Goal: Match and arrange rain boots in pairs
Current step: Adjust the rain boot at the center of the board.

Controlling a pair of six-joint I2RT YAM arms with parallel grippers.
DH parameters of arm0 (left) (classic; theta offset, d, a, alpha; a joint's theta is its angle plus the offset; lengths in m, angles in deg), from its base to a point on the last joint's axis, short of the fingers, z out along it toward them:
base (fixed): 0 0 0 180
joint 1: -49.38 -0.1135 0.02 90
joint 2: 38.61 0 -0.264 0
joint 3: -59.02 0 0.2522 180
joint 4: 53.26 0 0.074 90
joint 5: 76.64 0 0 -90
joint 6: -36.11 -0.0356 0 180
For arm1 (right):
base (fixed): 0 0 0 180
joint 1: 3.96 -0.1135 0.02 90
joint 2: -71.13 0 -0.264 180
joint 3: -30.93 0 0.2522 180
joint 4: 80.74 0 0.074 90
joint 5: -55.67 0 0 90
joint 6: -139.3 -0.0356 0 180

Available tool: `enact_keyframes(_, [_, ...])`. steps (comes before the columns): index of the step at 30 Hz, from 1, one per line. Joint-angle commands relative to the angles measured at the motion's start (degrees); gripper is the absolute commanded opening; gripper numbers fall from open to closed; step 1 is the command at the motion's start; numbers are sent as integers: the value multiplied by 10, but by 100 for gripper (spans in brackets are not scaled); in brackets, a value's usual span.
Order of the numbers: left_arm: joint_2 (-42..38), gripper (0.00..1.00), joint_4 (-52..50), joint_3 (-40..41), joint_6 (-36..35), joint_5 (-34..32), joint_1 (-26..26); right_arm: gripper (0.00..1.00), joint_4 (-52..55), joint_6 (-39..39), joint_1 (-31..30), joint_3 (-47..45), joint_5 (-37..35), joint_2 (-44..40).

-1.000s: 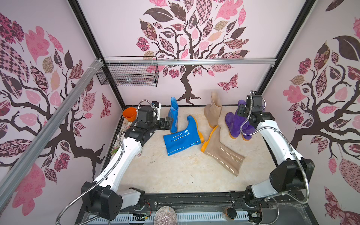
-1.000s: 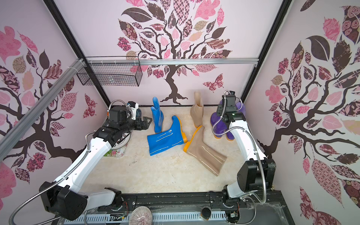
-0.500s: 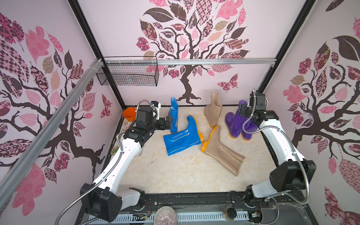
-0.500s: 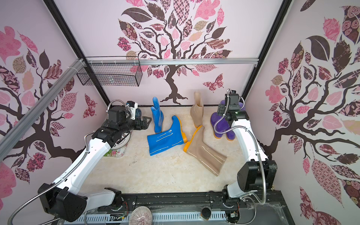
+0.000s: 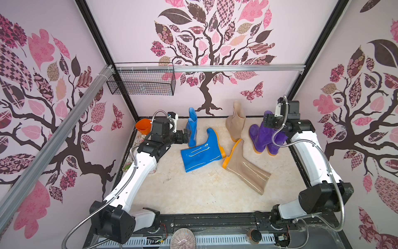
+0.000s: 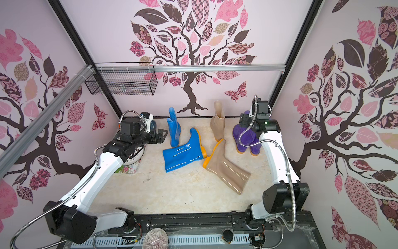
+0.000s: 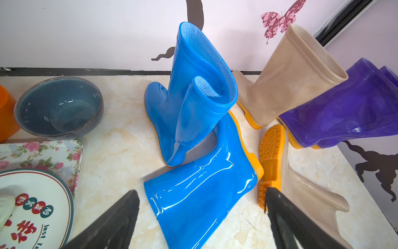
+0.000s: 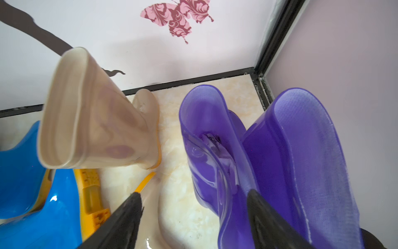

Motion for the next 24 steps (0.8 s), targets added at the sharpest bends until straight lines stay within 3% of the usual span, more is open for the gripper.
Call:
enact_keyframes(1, [7, 94, -4, -26, -8, -11, 2, 80, 19, -5, -14, 27, 48, -50])
enact_keyframes(9, [8, 94, -23, -36, -9, -23, 4, 81, 50, 16, -135, 44, 25, -68])
enact_keyframes(17, [-5, 94, -86, -17, 20, -74, 1, 79, 28, -13, -218, -30, 37, -74])
enact_keyframes(20, [-3, 93, -123, -6, 74, -43, -33, 80, 12, -14, -263, -58, 22, -67])
enact_keyframes(24, [7, 89, -137, 25, 142, 44, -92, 80, -13, -25, -267, -87, 39, -60])
